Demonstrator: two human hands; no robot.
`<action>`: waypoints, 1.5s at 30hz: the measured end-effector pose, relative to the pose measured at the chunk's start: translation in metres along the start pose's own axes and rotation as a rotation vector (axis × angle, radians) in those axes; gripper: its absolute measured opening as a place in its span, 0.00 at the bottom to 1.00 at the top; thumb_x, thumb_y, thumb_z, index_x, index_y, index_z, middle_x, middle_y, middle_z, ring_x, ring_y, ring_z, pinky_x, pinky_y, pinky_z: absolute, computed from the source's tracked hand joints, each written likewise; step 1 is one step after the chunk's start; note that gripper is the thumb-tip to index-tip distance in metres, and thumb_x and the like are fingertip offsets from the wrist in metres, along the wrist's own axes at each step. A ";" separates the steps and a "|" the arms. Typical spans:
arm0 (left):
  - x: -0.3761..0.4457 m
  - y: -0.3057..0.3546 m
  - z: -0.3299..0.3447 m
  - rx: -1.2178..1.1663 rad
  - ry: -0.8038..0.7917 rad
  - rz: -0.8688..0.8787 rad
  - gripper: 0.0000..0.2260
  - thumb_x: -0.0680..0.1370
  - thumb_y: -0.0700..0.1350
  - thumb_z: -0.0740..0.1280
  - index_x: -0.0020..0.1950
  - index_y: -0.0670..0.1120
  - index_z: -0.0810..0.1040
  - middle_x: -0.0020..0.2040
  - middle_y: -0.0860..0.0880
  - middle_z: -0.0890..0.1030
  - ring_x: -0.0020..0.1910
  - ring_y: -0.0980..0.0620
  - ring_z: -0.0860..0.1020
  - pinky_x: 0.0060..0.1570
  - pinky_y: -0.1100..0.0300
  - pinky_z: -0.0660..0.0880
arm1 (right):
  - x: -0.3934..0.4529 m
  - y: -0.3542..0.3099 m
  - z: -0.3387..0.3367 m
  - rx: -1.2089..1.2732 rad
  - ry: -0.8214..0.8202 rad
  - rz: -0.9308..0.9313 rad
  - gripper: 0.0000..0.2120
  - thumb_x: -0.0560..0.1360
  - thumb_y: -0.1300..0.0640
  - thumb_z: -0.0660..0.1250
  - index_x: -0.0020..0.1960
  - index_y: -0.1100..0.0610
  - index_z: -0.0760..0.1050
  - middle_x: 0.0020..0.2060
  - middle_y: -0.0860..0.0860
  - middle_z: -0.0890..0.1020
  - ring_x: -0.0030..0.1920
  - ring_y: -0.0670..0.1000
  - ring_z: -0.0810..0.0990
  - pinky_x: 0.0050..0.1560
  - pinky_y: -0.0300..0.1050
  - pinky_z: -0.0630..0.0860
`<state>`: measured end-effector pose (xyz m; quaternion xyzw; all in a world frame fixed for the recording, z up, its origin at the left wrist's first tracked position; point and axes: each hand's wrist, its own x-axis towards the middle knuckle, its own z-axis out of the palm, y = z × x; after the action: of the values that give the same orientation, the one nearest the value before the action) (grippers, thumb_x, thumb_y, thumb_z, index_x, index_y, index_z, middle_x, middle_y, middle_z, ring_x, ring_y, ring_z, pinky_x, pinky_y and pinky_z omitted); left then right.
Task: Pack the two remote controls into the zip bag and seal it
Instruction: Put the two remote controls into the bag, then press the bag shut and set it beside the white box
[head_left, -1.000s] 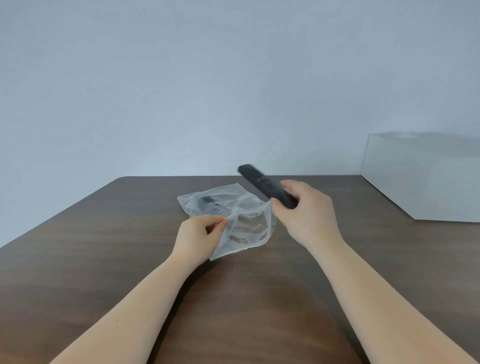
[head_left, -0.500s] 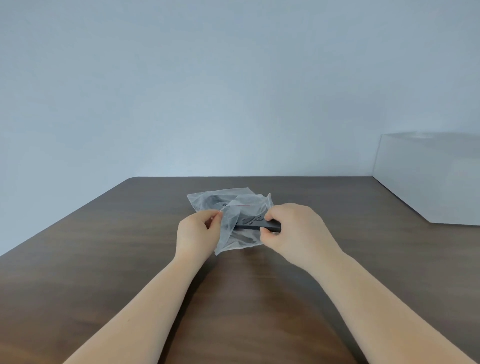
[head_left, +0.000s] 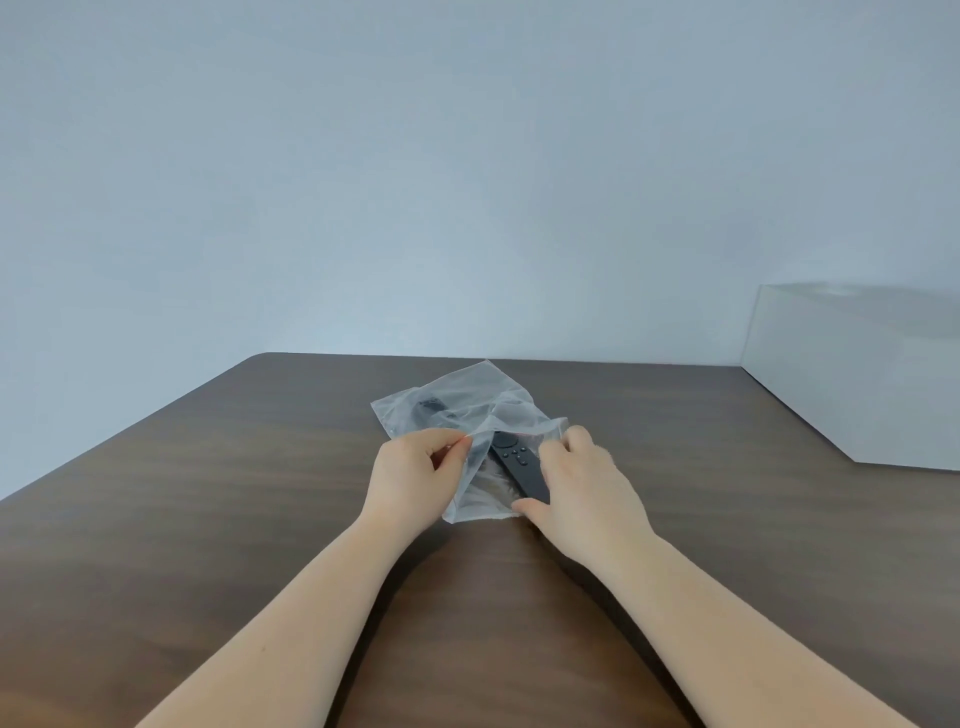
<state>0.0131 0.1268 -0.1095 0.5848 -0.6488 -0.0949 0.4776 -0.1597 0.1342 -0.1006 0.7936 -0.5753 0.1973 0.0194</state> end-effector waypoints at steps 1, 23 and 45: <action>0.000 0.000 -0.001 -0.007 0.002 -0.005 0.09 0.76 0.46 0.64 0.40 0.49 0.83 0.22 0.56 0.74 0.25 0.58 0.72 0.31 0.71 0.69 | -0.001 0.002 -0.003 -0.017 0.010 -0.012 0.16 0.73 0.45 0.67 0.46 0.56 0.67 0.48 0.51 0.67 0.54 0.54 0.71 0.45 0.46 0.73; 0.002 -0.002 -0.001 0.061 -0.032 0.056 0.13 0.77 0.46 0.63 0.38 0.39 0.78 0.29 0.39 0.77 0.27 0.54 0.66 0.35 0.52 0.74 | 0.032 -0.005 0.027 -0.109 -0.150 0.015 0.09 0.77 0.59 0.54 0.49 0.57 0.72 0.48 0.53 0.71 0.40 0.56 0.71 0.37 0.48 0.68; -0.005 -0.009 -0.014 0.181 -0.611 0.192 0.37 0.62 0.64 0.73 0.68 0.64 0.63 0.61 0.62 0.71 0.62 0.62 0.66 0.64 0.64 0.63 | 0.046 0.060 0.006 0.387 -0.090 0.026 0.22 0.72 0.60 0.64 0.64 0.44 0.72 0.61 0.51 0.73 0.56 0.51 0.74 0.59 0.44 0.70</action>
<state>0.0291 0.1343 -0.1104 0.5058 -0.8198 -0.1623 0.2139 -0.2014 0.0708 -0.1021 0.7829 -0.5372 0.2689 -0.1618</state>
